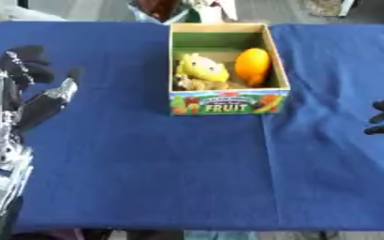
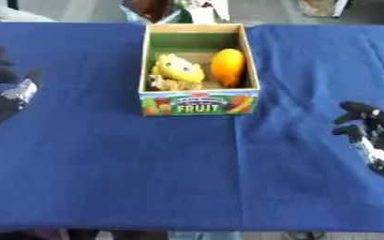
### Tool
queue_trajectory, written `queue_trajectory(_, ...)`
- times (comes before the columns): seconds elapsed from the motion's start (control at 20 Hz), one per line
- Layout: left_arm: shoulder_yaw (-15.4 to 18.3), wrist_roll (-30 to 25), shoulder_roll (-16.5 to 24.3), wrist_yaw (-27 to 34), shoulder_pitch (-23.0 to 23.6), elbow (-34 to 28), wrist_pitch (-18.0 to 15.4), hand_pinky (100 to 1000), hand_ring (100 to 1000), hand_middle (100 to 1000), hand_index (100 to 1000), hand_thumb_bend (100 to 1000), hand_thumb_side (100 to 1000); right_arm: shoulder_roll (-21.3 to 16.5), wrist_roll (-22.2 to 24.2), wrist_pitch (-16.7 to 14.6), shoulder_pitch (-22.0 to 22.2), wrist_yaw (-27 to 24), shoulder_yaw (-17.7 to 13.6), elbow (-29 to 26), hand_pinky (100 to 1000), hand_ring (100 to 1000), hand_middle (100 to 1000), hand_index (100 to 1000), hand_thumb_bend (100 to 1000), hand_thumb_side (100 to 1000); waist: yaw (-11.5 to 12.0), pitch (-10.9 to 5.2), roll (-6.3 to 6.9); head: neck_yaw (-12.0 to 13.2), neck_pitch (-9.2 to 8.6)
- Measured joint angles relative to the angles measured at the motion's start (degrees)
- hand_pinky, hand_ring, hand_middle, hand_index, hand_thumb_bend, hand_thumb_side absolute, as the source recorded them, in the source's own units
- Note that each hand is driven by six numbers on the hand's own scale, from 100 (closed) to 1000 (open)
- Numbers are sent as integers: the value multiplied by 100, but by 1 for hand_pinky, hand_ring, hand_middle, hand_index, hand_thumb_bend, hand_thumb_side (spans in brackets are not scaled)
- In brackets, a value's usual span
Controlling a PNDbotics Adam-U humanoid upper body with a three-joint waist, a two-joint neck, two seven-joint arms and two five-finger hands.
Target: Pick up objects on the table and place them in the box.
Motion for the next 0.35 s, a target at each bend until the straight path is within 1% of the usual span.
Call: queue_trajectory(0.35, -57, -38, -103, 3, 4, 143, 27, 563, 501, 520, 688, 549, 124, 8, -1, 22, 0, -2, 32, -2, 689, 1000, 633, 883, 100, 407, -29, 25, 20, 31, 0)
